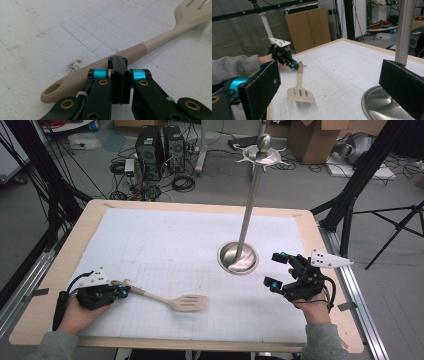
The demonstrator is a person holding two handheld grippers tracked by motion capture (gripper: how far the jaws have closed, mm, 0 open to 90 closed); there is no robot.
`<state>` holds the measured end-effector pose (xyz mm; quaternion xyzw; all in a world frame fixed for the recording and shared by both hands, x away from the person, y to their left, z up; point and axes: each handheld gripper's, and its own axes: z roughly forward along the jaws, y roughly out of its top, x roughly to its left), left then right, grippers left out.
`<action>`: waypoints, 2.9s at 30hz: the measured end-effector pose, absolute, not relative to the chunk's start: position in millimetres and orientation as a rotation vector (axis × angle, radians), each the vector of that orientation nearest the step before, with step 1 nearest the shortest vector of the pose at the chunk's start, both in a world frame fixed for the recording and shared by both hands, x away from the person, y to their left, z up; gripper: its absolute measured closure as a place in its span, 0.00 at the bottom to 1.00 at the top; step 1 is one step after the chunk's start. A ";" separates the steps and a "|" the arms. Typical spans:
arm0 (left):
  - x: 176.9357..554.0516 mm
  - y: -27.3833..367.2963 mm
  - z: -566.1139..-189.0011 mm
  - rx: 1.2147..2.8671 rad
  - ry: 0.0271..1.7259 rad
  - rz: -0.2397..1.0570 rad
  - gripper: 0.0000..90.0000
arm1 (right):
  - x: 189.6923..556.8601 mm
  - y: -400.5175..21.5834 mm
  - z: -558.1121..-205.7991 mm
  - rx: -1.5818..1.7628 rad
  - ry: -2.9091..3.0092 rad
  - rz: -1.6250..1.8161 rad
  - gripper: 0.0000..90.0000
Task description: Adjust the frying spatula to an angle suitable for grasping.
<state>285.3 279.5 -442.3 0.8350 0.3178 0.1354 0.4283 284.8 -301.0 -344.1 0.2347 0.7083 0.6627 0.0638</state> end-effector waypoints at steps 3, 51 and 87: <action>289.1 279.3 -442.7 2.080 0.799 0.334 1.00 | 284.6 -300.9 -344.2 0.710 2.139 1.998 0.03; 329.7 235.2 -434.2 2.049 0.780 0.412 1.00 | 282.2 -305.3 -349.5 0.746 2.148 1.976 0.03; 319.0 171.1 -446.0 2.178 0.623 0.173 1.00 | 279.5 -307.8 -349.1 0.744 2.139 1.983 0.03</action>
